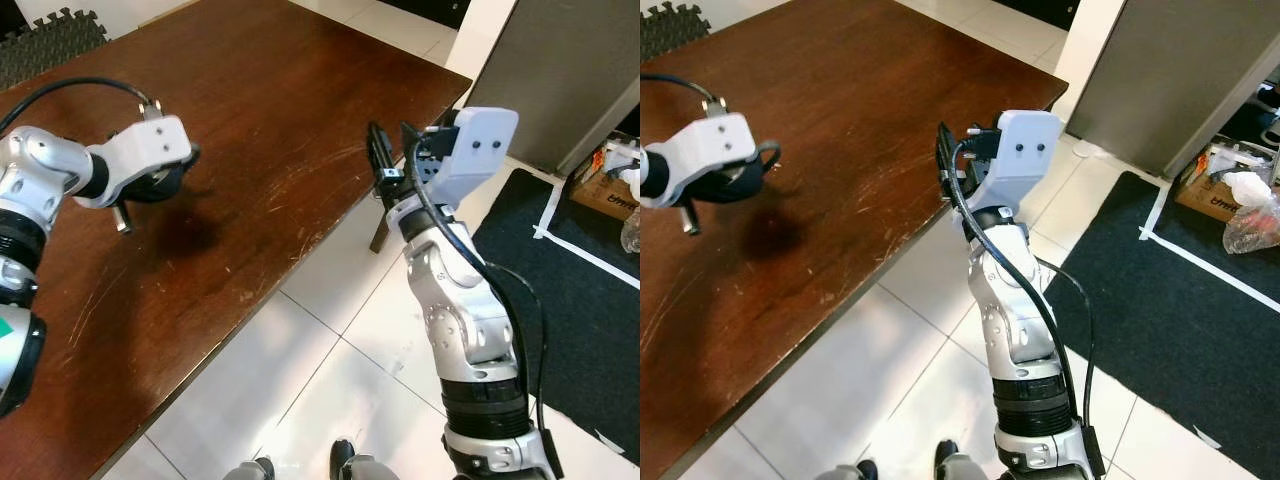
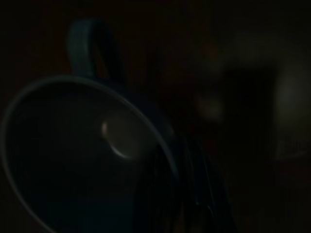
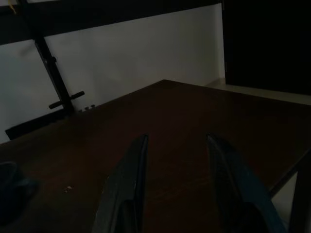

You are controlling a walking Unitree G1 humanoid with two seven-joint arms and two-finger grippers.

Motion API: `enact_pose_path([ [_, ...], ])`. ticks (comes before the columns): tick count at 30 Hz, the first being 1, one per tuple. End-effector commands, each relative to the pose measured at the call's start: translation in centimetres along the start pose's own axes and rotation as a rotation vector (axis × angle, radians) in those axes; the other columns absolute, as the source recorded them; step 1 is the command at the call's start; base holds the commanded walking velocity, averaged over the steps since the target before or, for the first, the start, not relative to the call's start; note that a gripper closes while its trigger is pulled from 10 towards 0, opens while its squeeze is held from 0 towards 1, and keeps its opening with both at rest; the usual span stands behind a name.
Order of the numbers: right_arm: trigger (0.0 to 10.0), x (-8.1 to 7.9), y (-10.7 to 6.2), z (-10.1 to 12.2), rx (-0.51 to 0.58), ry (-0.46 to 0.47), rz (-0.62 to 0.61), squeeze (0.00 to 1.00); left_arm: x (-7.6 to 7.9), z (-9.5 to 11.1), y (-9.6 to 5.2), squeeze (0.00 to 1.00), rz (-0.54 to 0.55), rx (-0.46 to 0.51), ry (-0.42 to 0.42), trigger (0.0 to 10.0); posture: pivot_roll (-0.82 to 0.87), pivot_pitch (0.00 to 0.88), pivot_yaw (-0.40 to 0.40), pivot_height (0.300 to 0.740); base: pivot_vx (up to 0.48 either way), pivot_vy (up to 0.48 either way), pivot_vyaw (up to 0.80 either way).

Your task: Setting the table

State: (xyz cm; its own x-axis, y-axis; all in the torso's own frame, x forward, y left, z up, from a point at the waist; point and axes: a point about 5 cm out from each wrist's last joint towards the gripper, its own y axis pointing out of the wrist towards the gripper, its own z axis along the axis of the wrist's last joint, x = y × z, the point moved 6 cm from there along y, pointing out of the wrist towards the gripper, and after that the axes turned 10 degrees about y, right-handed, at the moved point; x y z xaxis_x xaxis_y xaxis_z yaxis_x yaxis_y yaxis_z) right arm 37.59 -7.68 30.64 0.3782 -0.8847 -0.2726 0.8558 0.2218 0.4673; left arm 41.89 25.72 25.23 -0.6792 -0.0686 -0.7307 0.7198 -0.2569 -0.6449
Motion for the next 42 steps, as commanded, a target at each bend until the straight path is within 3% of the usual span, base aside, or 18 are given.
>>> enact_pose_path([
  [1, 10.0, 0.5, -0.2, 0.1, -0.002, -0.001, -0.016, 0.0, 1.0, -1.3, -1.0, 0.0, -0.084, -0.052, 0.115, 10.0, 0.04, 0.205, 0.059, 0.74, 0.0, 0.0, 0.0],
  [4, 10.0, 0.8, -0.3, 0.1, -0.004, -0.005, -0.023, 0.0, 1.7, -1.8, -1.5, 0.0, -0.136, -0.071, 0.185, 10.0, 0.04, 0.202, 0.058, 0.74, 0.0, 0.0, 0.0],
  [6, 10.0, 1.0, -0.4, 0.0, -0.007, -0.007, -0.026, 0.0, 2.1, -2.7, -2.0, 0.0, -0.169, -0.128, 0.303, 10.0, 0.04, 0.202, 0.057, 0.74, 0.0, 0.0, 0.0],
  [8, 10.0, 1.1, -0.4, -0.1, -0.009, -0.008, -0.027, 0.0, 2.4, -2.8, -2.2, 0.0, -0.192, -0.135, 0.348, 10.0, 0.05, 0.201, 0.057, 0.74, 0.0, 0.0, 0.0],
  [12, 10.0, 1.1, -0.5, -0.4, -0.015, -0.006, -0.029, 0.0, 3.4, -1.8, -2.2, 0.0, -0.243, -0.061, 0.395, 10.0, 0.06, 0.201, 0.056, 0.74, 0.0, 0.0, 0.0],
  [23, 10.0, 1.1, -0.5, -0.6, -0.021, -0.006, -0.028, 0.0, 5.1, -0.6, -1.1, 0.0, -0.299, 0.025, 0.442, 10.0, 0.05, 0.196, 0.057, 0.74, 0.0, 0.0, 0.0],
  [24, 10.0, 1.2, -0.5, -0.5, -0.021, -0.007, -0.031, 0.0, 5.2, -0.6, -1.0, 0.15, -0.302, 0.028, 0.442, 10.0, 0.05, 0.196, 0.057, 0.74, 0.0, 0.0, 0.0],
  [25, 10.0, 1.3, -0.5, -0.5, -0.021, -0.008, -0.032, 0.0, 5.3, -0.5, -1.0, 0.15, -0.304, 0.031, 0.443, 10.0, 0.05, 0.196, 0.057, 0.74, 0.0, 0.0, 0.0],
  [26, 10.0, 1.3, -0.5, -0.5, -0.021, -0.008, -0.034, 0.0, 5.3, -0.5, -1.0, 1.0, -0.304, 0.037, 0.438, 10.0, 0.05, 0.196, 0.057, 0.74, 0.0, 0.0, 0.0],
  [32, 10.0, 1.5, -0.6, -0.5, -0.021, -0.01, -0.037, 0.0, 5.1, -0.3, -1.2, 1.0, -0.294, 0.051, 0.433, 10.0, 0.05, 0.191, 0.055, 0.74, 0.0, 0.0, 0.0],
  [37, 10.0, 1.5, -0.5, -0.4, -0.017, -0.011, -0.036, 0.0, 4.1, 0.1, -2.4, 1.0, -0.263, 0.067, 0.442, 10.0, 0.05, 0.182, 0.054, 0.74, 0.0, 0.0, 0.0],
  [38, 10.0, 1.5, -0.4, -0.4, -0.016, -0.011, -0.035, 0.0, 3.9, 0.1, -2.9, 0.0, -0.26, 0.073, 0.444, 10.0, 0.05, 0.177, 0.056, 0.74, 0.0, 0.0, 0.0],
  [40, 10.0, 1.5, -0.4, -0.3, -0.014, -0.011, -0.034, 0.0, 3.5, 0.4, -3.7, 0.0, -0.247, 0.089, 0.442, 10.0, 0.06, 0.173, 0.057, 0.74, 0.0, 0.0, 0.0],
  [41, 10.0, 1.5, -0.4, -0.3, -0.01, -0.011, -0.034, 0.0, 2.9, 0.9, -4.8, 0.0, -0.226, 0.11, 0.437, 10.0, 0.06, 0.171, 0.058, 0.74, 0.0, 0.0, 0.0],
  [42, 10.0, 1.5, -0.4, -0.3, -0.01, -0.011, -0.034, 0.0, 2.9, 0.9, -4.8, 0.0, -0.226, 0.11, 0.437, 10.0, 0.06, 0.171, 0.058, 0.74, 0.0, 0.0, 0.0],
])
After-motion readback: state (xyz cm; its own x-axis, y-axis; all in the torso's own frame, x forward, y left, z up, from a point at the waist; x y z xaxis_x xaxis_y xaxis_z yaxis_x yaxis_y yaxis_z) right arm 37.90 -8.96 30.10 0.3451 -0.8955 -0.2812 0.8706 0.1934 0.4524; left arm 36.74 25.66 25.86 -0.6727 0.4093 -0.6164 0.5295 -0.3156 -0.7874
